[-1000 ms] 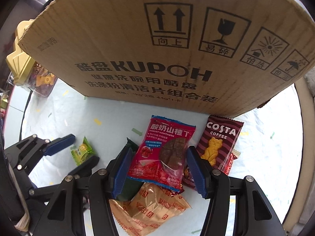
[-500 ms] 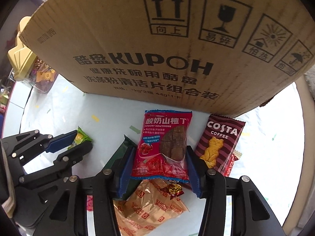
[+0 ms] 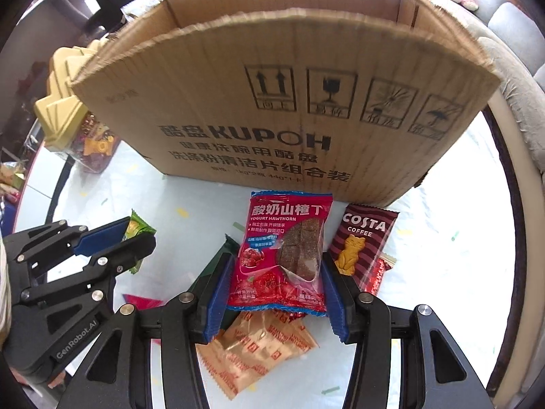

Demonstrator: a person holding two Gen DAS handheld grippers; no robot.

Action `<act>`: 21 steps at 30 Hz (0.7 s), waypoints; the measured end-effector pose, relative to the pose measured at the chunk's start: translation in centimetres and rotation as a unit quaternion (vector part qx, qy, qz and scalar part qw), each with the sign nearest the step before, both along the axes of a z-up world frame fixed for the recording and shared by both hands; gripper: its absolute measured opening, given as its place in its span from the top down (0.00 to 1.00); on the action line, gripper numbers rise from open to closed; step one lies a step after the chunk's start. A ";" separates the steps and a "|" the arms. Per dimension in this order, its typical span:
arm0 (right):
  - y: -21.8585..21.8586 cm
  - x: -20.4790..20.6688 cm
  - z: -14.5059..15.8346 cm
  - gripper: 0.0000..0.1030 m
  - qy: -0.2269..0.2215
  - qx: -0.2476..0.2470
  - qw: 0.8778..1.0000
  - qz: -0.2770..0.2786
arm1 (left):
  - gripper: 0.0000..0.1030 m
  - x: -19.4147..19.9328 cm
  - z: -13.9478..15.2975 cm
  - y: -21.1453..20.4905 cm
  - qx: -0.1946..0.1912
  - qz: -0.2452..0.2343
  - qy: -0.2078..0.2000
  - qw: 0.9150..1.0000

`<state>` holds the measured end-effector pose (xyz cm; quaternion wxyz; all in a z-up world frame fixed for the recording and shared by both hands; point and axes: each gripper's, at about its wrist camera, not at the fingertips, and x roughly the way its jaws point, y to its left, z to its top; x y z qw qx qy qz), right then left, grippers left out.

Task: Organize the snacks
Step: 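Lower both held snacks into the cardboard box and open both grippers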

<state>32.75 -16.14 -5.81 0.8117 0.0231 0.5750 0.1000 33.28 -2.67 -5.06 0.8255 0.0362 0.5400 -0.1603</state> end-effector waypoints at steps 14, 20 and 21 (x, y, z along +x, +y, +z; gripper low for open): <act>-0.1 -3.6 6.9 0.51 -0.100 -0.008 0.995 0.011 | 0.79 -2.9 6.4 0.7 -0.031 0.002 -0.075 0.997; -0.2 -4.3 9.6 0.51 -0.146 -0.010 0.989 0.011 | 0.79 -3.4 9.1 0.1 -0.042 0.000 -0.113 0.993; -0.2 -4.3 9.6 0.51 -0.146 -0.010 0.989 0.011 | 0.79 -3.4 9.4 0.1 -0.044 0.000 -0.119 0.992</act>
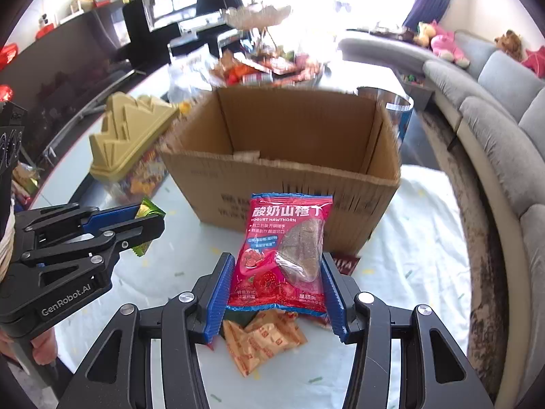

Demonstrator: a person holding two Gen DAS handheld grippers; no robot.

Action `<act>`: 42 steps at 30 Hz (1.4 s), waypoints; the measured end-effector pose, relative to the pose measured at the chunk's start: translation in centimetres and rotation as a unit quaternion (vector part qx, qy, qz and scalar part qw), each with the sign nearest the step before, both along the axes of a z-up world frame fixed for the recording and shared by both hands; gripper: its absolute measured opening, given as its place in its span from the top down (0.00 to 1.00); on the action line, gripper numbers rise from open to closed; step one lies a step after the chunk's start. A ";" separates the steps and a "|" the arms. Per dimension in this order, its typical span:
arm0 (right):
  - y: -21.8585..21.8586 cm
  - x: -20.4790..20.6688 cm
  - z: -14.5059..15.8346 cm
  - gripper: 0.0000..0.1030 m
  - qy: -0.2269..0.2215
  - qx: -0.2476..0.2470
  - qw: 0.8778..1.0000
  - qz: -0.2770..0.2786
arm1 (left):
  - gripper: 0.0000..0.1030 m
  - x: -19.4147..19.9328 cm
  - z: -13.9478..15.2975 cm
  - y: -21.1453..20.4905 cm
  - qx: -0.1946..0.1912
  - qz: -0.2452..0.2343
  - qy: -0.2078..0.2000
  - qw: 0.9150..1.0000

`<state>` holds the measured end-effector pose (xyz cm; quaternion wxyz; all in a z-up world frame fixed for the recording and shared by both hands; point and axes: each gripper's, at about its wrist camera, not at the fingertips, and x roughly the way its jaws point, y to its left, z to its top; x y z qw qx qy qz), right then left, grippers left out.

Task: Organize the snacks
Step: 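Lower both held snacks into the cardboard box and open both grippers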

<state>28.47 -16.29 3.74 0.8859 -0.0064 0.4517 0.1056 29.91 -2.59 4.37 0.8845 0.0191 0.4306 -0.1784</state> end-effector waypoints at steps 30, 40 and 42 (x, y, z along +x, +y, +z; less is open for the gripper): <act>-0.9 5.7 5.5 0.51 -0.084 0.007 0.996 -0.010 | 0.79 6.2 5.1 -0.8 -0.007 0.021 -0.066 0.998; -1.3 8.7 3.2 0.50 -0.068 0.007 0.998 -0.011 | 0.79 9.7 2.4 -1.3 -0.004 0.021 -0.043 0.999; -1.3 9.0 3.0 0.50 -0.066 0.007 0.998 -0.012 | 0.79 10.2 1.9 -1.3 -0.004 0.022 -0.039 0.999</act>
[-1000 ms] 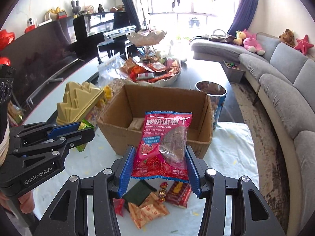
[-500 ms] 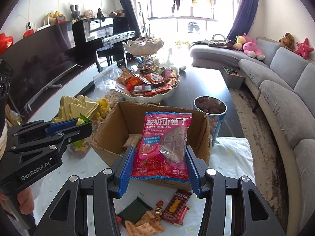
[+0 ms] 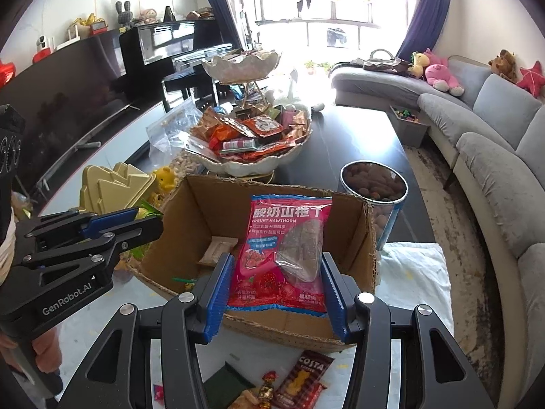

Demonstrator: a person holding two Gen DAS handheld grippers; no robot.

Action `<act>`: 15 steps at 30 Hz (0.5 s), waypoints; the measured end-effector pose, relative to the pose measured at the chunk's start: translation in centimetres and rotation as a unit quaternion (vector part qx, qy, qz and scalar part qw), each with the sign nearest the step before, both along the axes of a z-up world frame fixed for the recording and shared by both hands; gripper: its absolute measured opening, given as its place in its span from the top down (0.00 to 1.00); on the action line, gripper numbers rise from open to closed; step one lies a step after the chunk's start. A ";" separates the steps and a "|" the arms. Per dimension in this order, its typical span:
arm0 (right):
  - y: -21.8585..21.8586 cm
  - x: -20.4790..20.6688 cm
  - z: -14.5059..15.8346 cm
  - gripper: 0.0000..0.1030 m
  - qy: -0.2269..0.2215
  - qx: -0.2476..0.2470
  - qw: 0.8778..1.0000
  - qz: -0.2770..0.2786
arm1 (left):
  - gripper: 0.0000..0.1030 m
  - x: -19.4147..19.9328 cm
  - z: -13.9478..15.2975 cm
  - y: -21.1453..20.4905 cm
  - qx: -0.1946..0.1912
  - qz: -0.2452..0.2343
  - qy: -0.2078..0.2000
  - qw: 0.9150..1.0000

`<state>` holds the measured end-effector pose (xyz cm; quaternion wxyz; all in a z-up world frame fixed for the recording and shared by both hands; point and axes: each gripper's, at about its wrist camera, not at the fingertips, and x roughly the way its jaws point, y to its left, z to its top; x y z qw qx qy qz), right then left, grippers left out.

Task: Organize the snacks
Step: 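Lower both held snacks into the cardboard box and open both grippers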

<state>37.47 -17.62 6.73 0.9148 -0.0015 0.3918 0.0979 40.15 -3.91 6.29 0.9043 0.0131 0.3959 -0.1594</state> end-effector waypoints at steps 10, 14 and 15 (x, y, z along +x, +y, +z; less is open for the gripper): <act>-0.9 1.0 -1.0 0.35 -0.007 -0.018 0.999 -0.035 | 0.48 -1.7 -0.2 0.2 0.027 0.012 -0.027 0.999; -1.1 -0.9 -0.5 0.34 -0.010 -0.001 1.000 -0.030 | 0.44 -3.6 0.5 0.3 0.027 0.007 -0.045 0.999; -1.0 -1.6 -0.3 0.34 -0.014 0.002 1.000 -0.025 | 0.42 -4.2 0.7 0.3 0.026 0.008 -0.048 0.998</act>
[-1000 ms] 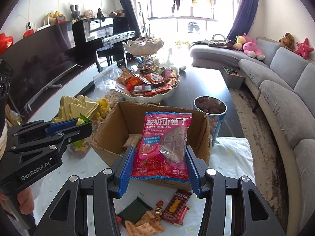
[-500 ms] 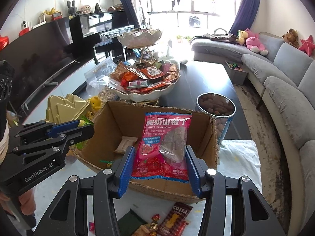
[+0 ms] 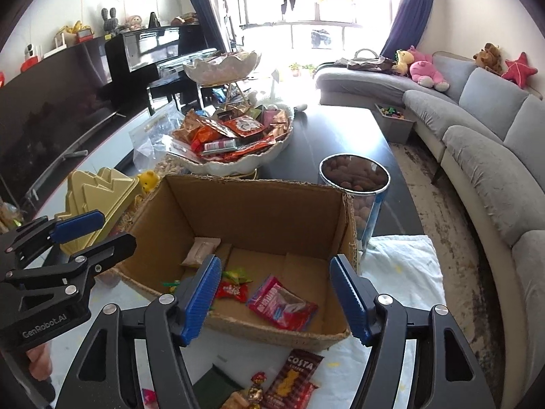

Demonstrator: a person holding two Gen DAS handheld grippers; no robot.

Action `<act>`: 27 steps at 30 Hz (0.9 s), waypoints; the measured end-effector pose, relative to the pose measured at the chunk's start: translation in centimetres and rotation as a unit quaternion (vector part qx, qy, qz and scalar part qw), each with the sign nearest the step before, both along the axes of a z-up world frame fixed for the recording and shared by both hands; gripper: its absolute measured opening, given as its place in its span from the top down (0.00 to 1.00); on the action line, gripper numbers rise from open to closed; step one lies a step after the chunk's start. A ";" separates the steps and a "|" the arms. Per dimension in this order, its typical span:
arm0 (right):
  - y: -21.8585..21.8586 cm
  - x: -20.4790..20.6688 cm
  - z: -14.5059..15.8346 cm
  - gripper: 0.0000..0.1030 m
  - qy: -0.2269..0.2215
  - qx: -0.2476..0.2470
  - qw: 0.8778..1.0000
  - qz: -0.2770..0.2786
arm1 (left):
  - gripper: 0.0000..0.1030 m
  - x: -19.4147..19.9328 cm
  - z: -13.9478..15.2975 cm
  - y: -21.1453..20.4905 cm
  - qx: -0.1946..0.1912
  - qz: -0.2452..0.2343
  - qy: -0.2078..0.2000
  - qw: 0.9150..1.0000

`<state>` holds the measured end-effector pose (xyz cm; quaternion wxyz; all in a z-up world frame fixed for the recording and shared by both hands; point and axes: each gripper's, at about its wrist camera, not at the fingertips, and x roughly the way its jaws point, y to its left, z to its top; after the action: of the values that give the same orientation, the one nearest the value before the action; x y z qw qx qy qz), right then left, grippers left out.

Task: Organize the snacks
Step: 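Lower both held snacks into the cardboard box and open both grippers, then move both tools back to the snacks on the table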

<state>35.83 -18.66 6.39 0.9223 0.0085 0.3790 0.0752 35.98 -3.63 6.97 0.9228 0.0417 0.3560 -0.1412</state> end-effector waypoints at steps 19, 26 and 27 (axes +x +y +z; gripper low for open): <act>1.9 -11.3 0.4 0.22 -0.052 -0.017 0.998 0.015 | 0.30 -11.8 0.7 1.6 0.010 -0.004 -0.061 0.998; 2.9 -14.3 -0.9 0.21 -0.060 -0.023 0.998 0.030 | 0.30 -15.1 -0.9 2.2 0.012 -0.004 -0.062 0.998; 3.0 -14.7 -1.1 0.21 -0.060 -0.022 0.997 0.031 | 0.30 -15.6 -1.2 2.3 0.011 -0.004 -0.062 0.998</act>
<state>21.13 -15.66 5.25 0.9406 -0.0282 0.3245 0.0959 20.40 -1.32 5.80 0.9419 0.0618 0.2998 -0.1379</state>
